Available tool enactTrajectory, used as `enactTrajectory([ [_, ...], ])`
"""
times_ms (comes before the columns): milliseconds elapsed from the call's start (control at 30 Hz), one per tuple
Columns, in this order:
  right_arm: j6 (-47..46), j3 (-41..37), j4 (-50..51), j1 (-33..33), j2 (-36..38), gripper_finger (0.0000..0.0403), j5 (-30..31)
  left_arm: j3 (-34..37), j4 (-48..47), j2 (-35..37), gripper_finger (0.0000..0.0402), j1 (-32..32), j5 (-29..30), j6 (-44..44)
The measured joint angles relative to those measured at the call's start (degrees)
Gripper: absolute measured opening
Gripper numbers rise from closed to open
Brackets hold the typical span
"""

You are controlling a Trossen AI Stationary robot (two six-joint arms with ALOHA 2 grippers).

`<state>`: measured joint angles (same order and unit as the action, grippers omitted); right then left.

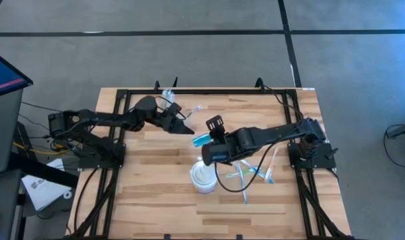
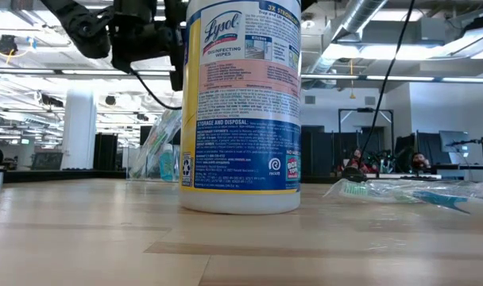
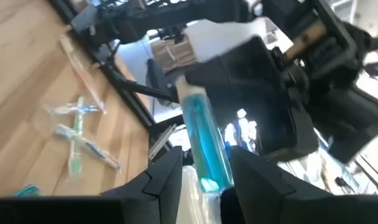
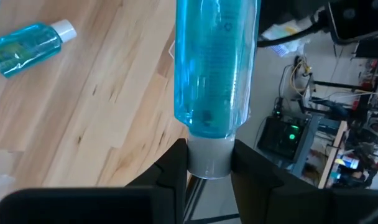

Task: Pick & Place toothbrushing station
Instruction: Put the right blue mouthwash into the transparent organizer

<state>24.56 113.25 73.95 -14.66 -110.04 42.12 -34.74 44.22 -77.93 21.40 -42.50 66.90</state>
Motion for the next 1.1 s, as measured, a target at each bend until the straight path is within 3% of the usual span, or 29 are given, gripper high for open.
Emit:
enactTrajectory([
  [400, 2.4, -0.1, -1.4, -0.3, 0.0, 0.0085, 0.2, -4.8, -6.1, -0.6, 0.0131, 0.4, -4.1, 3.1],
  [867, 3.1, -0.1, -1.3, -0.4, 0.0, 0.0085, -0.3, -11.0, -6.3, -9.8, 0.0131, -1.4, -12.3, 8.6],
  [1100, 2.4, -0.1, -1.3, -0.6, 0.1, 0.0085, 0.0, -14.1, -6.5, -10.4, 0.0131, -1.7, -14.7, 8.7],
])
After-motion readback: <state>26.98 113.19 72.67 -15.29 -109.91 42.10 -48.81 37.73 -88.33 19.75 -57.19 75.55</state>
